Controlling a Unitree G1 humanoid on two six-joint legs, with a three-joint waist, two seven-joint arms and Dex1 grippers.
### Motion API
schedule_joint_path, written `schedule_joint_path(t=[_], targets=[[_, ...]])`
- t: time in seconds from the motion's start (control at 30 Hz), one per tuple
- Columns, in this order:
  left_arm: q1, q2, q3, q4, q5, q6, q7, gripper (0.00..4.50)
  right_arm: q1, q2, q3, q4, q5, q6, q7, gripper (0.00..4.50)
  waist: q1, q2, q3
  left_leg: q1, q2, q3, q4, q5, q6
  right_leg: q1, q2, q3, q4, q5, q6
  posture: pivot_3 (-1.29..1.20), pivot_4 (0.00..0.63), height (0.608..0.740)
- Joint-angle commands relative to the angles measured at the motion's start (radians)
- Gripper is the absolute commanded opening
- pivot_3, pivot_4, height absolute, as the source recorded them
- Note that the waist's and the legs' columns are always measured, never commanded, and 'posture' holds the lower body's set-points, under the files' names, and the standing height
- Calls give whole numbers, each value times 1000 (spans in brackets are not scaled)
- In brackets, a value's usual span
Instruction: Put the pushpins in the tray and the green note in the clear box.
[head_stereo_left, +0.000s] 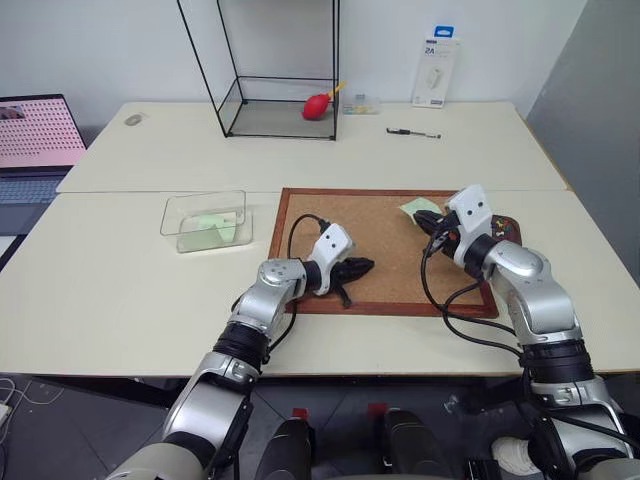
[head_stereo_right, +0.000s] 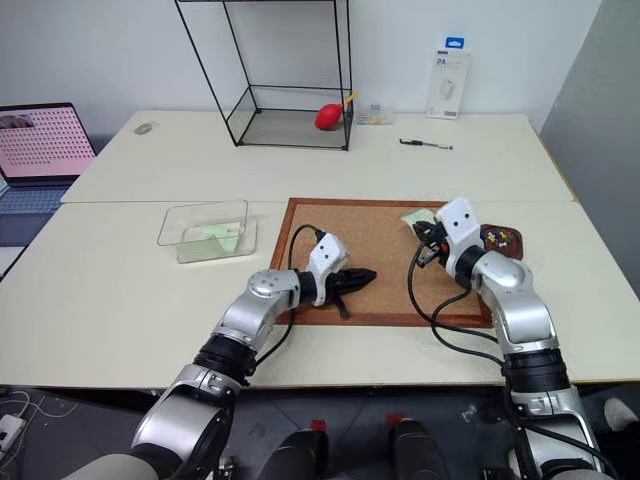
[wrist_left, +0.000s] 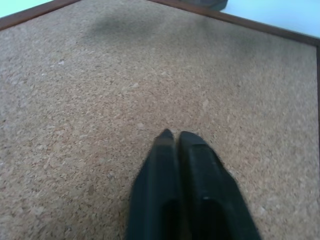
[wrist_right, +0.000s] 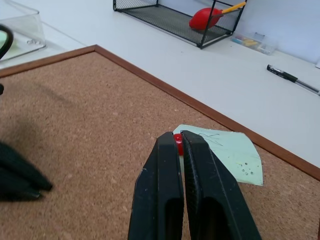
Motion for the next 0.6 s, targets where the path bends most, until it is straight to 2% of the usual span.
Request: schedule_joint_path(t=[0.03,0.2,0.27,0.47,0.6], targets=[[-19,5,55,-148,-65,81,20,1252,0,-16,11,-69,-11,-37,14,0,-2,0,0,0,0,0,0,0,0,0,0,0,0,0,0,0,150,740],[-13,-7,106,-225,-116,195,80,2149,-2,-13,23,-76,-19,-47,14,0,-1,0,0,-1,0,0,0,0,0,0,0,0,-1,0,0,0,150,740],[-13,0,102,-237,-109,191,85,2517,-5,-13,26,-80,-18,-44,15,0,-1,-1,0,-1,0,0,0,0,0,0,0,0,-1,0,0,0,150,740],[-28,39,22,-177,5,-24,83,3543,-25,-15,19,-106,8,44,18,0,1,-1,0,-1,0,0,0,0,0,0,0,0,-1,0,0,0,150,740],[-81,33,-7,-60,67,-165,96,4223,-44,-16,11,-143,35,142,14,0,4,-1,1,-1,0,0,0,0,0,0,0,0,-1,0,0,0,150,740]])
